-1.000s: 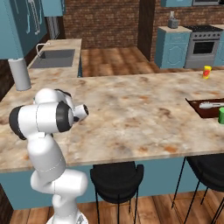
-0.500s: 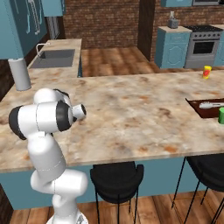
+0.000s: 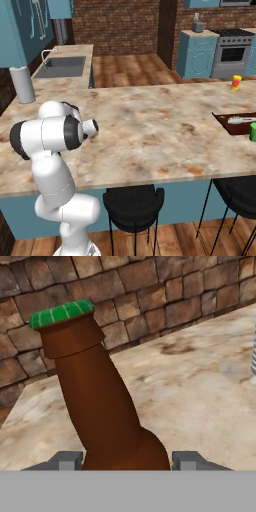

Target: Place the drinks on the dining counter in a tight cluster.

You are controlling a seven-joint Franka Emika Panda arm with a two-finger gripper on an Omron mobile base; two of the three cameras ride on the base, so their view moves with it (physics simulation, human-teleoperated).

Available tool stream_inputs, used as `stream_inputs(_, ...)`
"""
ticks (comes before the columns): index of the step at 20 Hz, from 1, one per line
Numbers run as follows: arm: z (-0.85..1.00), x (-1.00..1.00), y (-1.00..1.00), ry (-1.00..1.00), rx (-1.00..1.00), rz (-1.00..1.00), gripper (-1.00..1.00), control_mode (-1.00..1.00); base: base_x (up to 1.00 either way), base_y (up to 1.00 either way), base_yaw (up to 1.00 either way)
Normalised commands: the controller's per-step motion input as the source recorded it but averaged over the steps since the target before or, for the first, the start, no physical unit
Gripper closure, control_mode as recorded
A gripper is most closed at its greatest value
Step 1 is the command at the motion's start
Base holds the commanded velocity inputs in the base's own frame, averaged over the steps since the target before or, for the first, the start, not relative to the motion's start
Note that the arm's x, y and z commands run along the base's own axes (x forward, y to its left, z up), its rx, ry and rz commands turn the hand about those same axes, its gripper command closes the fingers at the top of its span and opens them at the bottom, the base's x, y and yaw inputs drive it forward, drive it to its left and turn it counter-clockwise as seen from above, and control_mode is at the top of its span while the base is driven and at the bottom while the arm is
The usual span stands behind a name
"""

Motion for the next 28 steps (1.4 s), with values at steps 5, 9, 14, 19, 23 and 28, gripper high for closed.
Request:
stream_inputs(5, 0.00, -0.03, 0.00, 0.00, 0.00, 0.00, 1.00, -1.00, 0.00, 0.00, 0.00)
stream_inputs(9, 0.03, 0.00, -0.37, 0.00, -0.01, -0.10, 1.00, -1.00, 0.00, 0.00, 0.00)
stream_inputs(14, 0.34, 0.09, -0.71, 0.04, -0.06, -0.17, 1.00, -1.00, 0.00, 0.00, 0.00)
stream_inputs(19, 0.49, 0.40, -0.78, 0.12, -0.13, -0.11, 1.00, -1.00, 0.00, 0.00, 0.00)
stream_inputs(23, 0.17, 0.38, -0.60, 0.13, -0.07, -0.05, 1.00, -1.00, 0.00, 0.00, 0.00)
stream_inputs(28, 0.00, 0.25, -0.63, 0.01, 0.00, 0.00, 1.00, -1.00, 0.00, 0.00, 0.00)
